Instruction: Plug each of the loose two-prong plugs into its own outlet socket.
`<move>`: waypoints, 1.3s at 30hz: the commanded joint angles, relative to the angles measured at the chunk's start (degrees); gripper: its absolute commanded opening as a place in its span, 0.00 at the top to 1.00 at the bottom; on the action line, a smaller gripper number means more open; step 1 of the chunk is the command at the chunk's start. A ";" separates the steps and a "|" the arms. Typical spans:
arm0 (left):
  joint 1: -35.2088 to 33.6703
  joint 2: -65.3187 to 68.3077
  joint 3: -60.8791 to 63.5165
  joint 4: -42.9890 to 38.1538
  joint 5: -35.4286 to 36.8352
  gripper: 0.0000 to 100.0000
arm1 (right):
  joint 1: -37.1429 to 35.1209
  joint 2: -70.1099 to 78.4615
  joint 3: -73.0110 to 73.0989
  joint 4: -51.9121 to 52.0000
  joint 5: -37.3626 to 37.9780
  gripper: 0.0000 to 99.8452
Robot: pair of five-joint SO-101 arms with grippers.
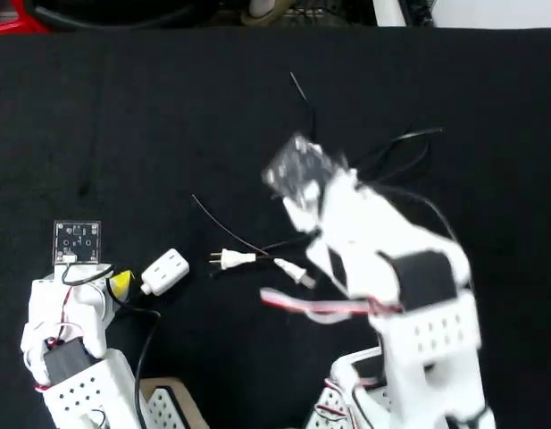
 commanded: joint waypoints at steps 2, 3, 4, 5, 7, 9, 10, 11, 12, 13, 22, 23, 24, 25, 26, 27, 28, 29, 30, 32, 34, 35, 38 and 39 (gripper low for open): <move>0.40 -0.09 1.01 1.49 -0.35 0.62 | -4.92 -6.64 7.25 4.40 3.96 0.75; 0.40 -0.09 1.01 1.76 -0.35 0.62 | -6.42 -6.29 9.98 4.22 4.31 0.76; 0.40 -0.09 1.01 1.76 -0.35 0.62 | -7.91 -5.93 12.79 3.34 4.31 0.79; 0.40 -0.09 1.01 1.76 -0.35 0.62 | -9.05 -5.58 15.78 1.67 3.96 0.82; 0.40 -0.09 1.01 1.76 -0.35 0.62 | -11.16 -4.70 21.58 -1.93 3.87 0.88; 0.40 -0.09 1.01 1.76 -0.35 0.62 | -13.36 -3.65 25.98 -5.71 4.22 0.93; 0.40 -0.09 1.01 1.76 -0.35 0.62 | -14.15 -2.95 27.30 -7.65 3.96 0.94; 0.40 -0.09 1.01 1.76 -0.35 0.62 | -14.86 -1.80 28.26 -9.49 3.78 0.94; 0.48 -0.09 1.01 1.76 -0.35 0.62 | -15.38 -0.40 28.88 -11.08 3.69 0.92; 0.48 -0.09 1.01 1.76 -0.35 0.62 | -15.74 1.27 29.14 -12.48 3.69 0.90; 0.48 -0.09 1.01 1.76 -0.35 0.62 | -16.18 27.30 14.90 -19.52 -2.11 0.86; 0.57 -0.09 1.01 1.76 -0.35 0.62 | -16.18 30.55 12.00 -18.81 -2.73 0.86; 0.57 -0.09 1.01 1.76 -0.35 0.62 | -16.18 33.54 9.36 -18.11 -3.08 0.86; 0.57 -0.09 1.01 1.76 -0.35 0.62 | -16.09 36.62 7.08 -17.49 -3.08 0.86; 0.57 -0.09 1.01 1.76 -0.35 0.62 | -16.00 39.69 5.32 -17.23 -2.81 0.86; 0.57 -0.09 1.01 1.76 -0.35 0.62 | -16.00 42.59 3.91 -17.05 -2.81 0.86; 0.57 -0.09 1.01 1.76 -0.35 0.62 | -15.56 45.23 2.68 -16.79 -2.90 0.86; 0.66 -0.09 1.01 1.76 -0.35 0.62 | -15.03 47.43 1.71 -16.53 -2.90 0.86; 0.66 -0.09 1.01 1.76 -0.35 0.62 | -14.24 49.45 0.66 -15.74 -2.81 0.86; 0.66 -0.09 1.01 1.76 -0.35 0.62 | -12.31 52.00 -1.19 -14.15 -2.73 0.86; 0.66 -0.09 1.01 1.76 -0.35 0.62 | -11.34 52.88 -2.07 -13.19 -1.85 0.86; 0.75 -0.09 1.01 1.67 -0.35 0.62 | -11.25 52.88 -2.15 -12.75 -1.32 0.86; 0.75 -0.09 1.01 1.67 -0.35 0.62 | -11.25 52.62 -2.51 -10.81 -0.97 0.86; 0.75 -0.09 1.01 1.67 -0.35 0.62 | -11.16 52.62 -2.51 -10.55 -0.88 0.86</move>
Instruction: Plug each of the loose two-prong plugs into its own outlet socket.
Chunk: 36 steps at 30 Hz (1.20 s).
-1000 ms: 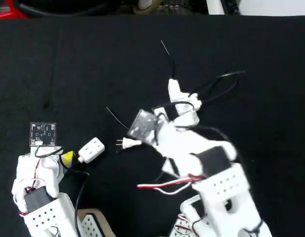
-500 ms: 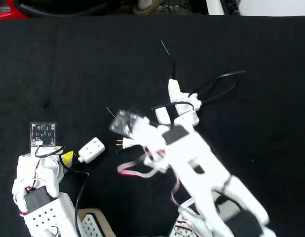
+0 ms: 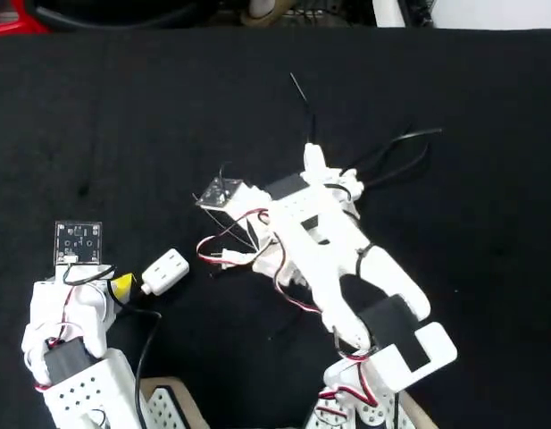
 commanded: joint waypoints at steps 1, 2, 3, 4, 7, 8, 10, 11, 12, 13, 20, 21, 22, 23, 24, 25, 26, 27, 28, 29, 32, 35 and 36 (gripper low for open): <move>0.75 -0.09 1.01 0.18 -0.35 0.62 | 1.23 0.13 -2.86 1.93 0.62 0.86; 0.75 -0.09 1.01 0.18 -0.35 0.62 | 1.32 0.22 -2.77 1.93 0.62 0.86; 0.75 -0.09 1.01 0.18 -0.35 0.62 | 1.32 0.31 -2.51 1.85 0.62 0.86; 0.75 -0.09 1.01 0.18 -0.35 0.62 | 1.32 0.31 -2.33 1.76 0.62 0.86; 0.75 -0.09 1.01 0.26 -0.35 0.62 | 1.32 0.31 -1.71 1.67 0.62 0.86; 0.75 -0.09 1.01 0.26 -0.35 0.62 | 1.41 0.31 -1.36 1.67 0.62 0.86; 0.75 -0.09 1.01 0.26 -0.35 0.62 | 1.93 0.31 -0.66 1.67 0.62 0.86; 0.75 -0.09 1.01 0.26 -0.35 0.62 | 2.11 0.31 -0.31 1.67 0.70 0.86; 0.75 -0.09 1.01 0.26 -0.35 0.62 | 2.46 0.31 0.22 1.67 0.70 0.86; 0.75 -0.09 1.01 0.26 -0.35 0.62 | 2.81 0.31 0.57 1.41 0.70 0.86; 0.75 -0.09 1.01 0.26 -0.35 0.62 | 2.90 5.49 2.15 -3.96 0.70 0.86; 0.75 -0.09 1.01 0.26 -0.35 0.62 | 2.90 7.08 1.63 -4.48 0.70 0.86; 0.75 -0.09 1.01 0.26 -0.35 0.62 | 2.90 8.31 0.84 -4.84 0.70 0.86; 0.75 -0.09 1.01 0.26 -0.35 0.62 | 2.90 9.45 -0.04 -4.92 0.70 0.88; 0.75 -0.09 1.01 0.26 -0.35 0.62 | 2.90 10.42 -1.19 -4.92 0.70 0.90; 0.75 -0.09 1.01 0.26 -0.35 0.62 | 2.90 11.12 -2.15 -4.84 0.70 0.93; 0.75 -0.09 1.01 0.26 -0.35 0.62 | 2.90 11.38 -3.12 -4.57 0.70 0.96; 0.75 -0.09 1.01 0.26 -0.35 0.62 | 2.90 11.47 -3.65 -4.48 0.70 0.99; 0.75 -0.09 1.01 0.26 -0.44 0.62 | 2.90 11.38 -3.91 -4.22 0.70 0.99; 0.75 -0.09 1.01 0.26 -0.44 0.62 | 2.90 11.38 -4.18 -3.43 0.70 0.98; 0.75 -0.09 1.01 0.18 -0.44 0.62 | 2.90 10.77 -4.53 0.00 0.70 0.99; 0.75 -0.09 1.01 0.18 -0.44 0.62 | 2.55 6.02 -4.09 4.04 -0.44 0.99; 0.75 -0.09 1.01 0.18 -0.44 0.62 | 2.46 3.30 -3.65 5.01 -0.70 0.99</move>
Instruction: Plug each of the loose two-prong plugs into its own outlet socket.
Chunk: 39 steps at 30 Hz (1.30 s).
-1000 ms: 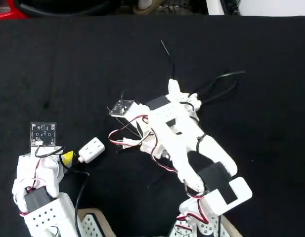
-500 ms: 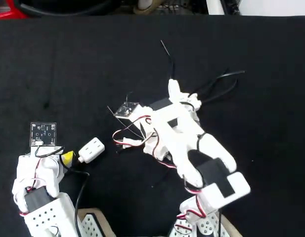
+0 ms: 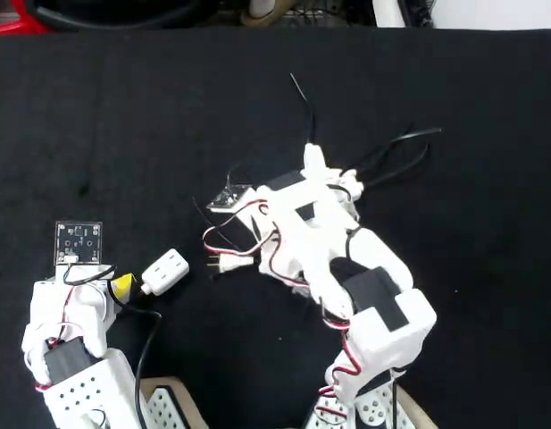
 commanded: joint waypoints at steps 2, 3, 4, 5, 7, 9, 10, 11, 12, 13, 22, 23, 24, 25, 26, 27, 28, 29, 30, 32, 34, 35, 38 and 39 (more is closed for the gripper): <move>0.75 -0.09 1.01 0.18 -0.35 0.62 | -0.26 -14.37 0.57 5.54 -0.79 0.99; 0.75 -0.09 1.01 0.09 -0.35 0.62 | -0.26 -18.15 1.01 5.54 -0.79 0.99; 0.75 -0.09 1.01 0.09 -0.35 0.62 | -0.26 -22.11 1.27 5.71 -0.79 0.99; 0.75 -0.09 1.01 0.09 -0.35 0.62 | -0.26 -26.33 1.45 5.71 -0.79 0.99; 0.75 -0.09 1.01 0.09 -0.35 0.62 | -0.26 -34.68 1.27 5.71 -0.97 0.99; 0.75 -0.09 1.01 0.00 -0.35 0.62 | -0.26 -42.24 1.19 5.71 -1.14 0.99; 0.75 -0.09 1.01 -0.09 -0.35 0.62 | -0.26 -45.58 1.10 5.71 -1.32 0.99; 0.75 -0.09 1.01 -0.09 -0.35 0.62 | -0.26 -48.92 1.10 5.63 -2.11 0.99; 0.84 -0.09 1.01 -0.09 -0.35 0.62 | -0.26 -51.74 1.10 5.63 -3.25 0.99; 0.84 -0.09 1.01 -0.09 -0.26 0.62 | -0.26 -54.29 1.10 5.63 -4.75 0.99; 0.84 -0.18 0.92 -0.18 -0.26 0.62 | 0.09 -60.18 10.68 -11.25 -29.10 0.99; 0.92 -0.18 0.84 -0.18 -0.26 0.62 | 0.09 -60.35 12.35 -14.77 -31.91 0.99; 0.92 -0.18 0.75 -0.18 -0.26 0.62 | 0.09 -60.44 14.02 -18.37 -33.93 0.99; 0.92 -0.18 0.75 -0.18 -0.26 0.62 | -0.09 -60.44 15.34 -21.45 -36.04 0.99; 0.92 -0.18 0.75 -0.35 -0.26 0.62 | -0.26 -60.44 16.57 -24.00 -37.36 0.99; 0.92 -0.18 0.75 -1.05 -0.26 0.62 | -0.35 -60.44 17.45 -25.76 -38.07 0.99; 0.92 -0.18 0.84 -1.85 -0.26 0.62 | -0.35 -60.44 18.07 -26.90 -38.42 0.99; 0.92 -0.18 0.92 -2.46 -0.09 0.62 | -0.26 -60.53 18.33 -27.52 -38.42 0.99; 0.92 -0.18 0.84 -2.64 -0.09 0.62 | -0.26 -60.53 18.42 -27.52 -38.33 0.99; 0.92 -0.18 0.48 -2.73 0.00 0.62 | -0.35 -60.53 18.33 -27.34 -38.15 0.99; 2.15 -0.18 -1.27 -2.73 0.18 0.62 | -1.58 -60.53 18.15 -27.34 -37.10 0.99; 3.21 -0.18 -2.77 -2.55 0.88 0.62 | -3.25 -60.53 18.15 -27.34 -35.60 0.99; 7.60 -0.18 -10.42 -3.16 8.09 0.62 | -11.43 -60.53 18.24 -25.23 -29.36 0.99; 9.54 -0.18 -12.70 -4.13 10.99 0.62 | -14.42 -60.70 18.24 -24.26 -27.52 0.99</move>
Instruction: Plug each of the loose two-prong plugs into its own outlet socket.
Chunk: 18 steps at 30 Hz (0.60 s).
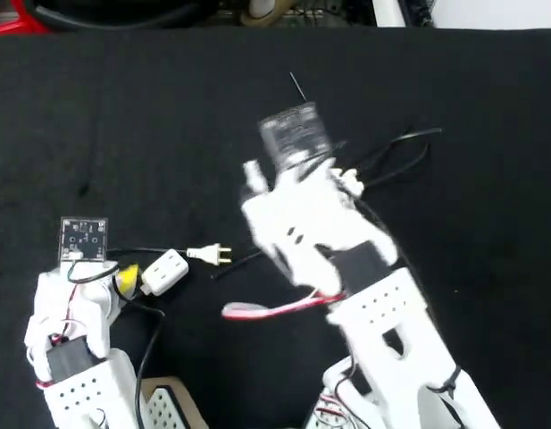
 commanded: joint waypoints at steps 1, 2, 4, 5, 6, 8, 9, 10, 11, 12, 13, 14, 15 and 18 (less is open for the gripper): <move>6.73 -0.18 -10.42 -3.52 9.23 0.62 | -12.22 -2.59 -0.13 2.20 7.74 0.99; 9.10 -0.18 -11.56 -4.92 11.43 0.62 | -14.24 -3.65 0.04 2.81 8.62 0.99; 13.67 -0.18 -12.88 -8.18 15.12 0.62 | -16.88 -6.64 0.92 3.52 9.67 0.99; 15.69 -0.18 -13.14 -9.76 16.62 0.62 | -17.76 -8.40 1.80 3.60 10.11 0.99; 17.45 -0.18 -13.49 -11.08 18.02 0.62 | -18.46 -10.24 3.30 3.52 10.55 0.99; 21.05 -0.18 -15.16 -11.78 20.48 0.62 | -19.96 -13.76 6.81 3.08 11.96 0.99; 23.08 -0.18 -15.96 -11.60 21.27 0.62 | -20.40 -15.43 8.75 2.81 12.40 0.99; 25.01 -0.18 -16.84 -11.34 21.71 0.62 | -20.57 -16.75 10.68 1.93 12.57 0.99; 26.68 -0.18 -17.80 -10.81 21.80 0.62 | -20.57 -17.98 12.70 0.62 12.57 0.99; 28.26 -0.18 -18.86 -10.29 21.80 0.62 | -20.48 -18.86 14.64 -0.53 12.57 0.99; 29.58 -0.18 -19.91 -9.49 21.80 0.62 | -20.48 -19.38 16.40 -1.67 13.19 0.99; 30.64 -0.18 -21.23 -8.62 21.80 0.62 | -20.48 -19.38 17.80 -2.55 13.71 0.99; 31.52 -0.18 -22.55 -7.21 21.80 0.62 | -20.48 -19.38 18.95 -3.43 13.98 0.99; 33.98 -0.18 -26.24 -1.85 21.45 0.62 | -20.40 -19.38 20.09 -4.75 14.07 0.99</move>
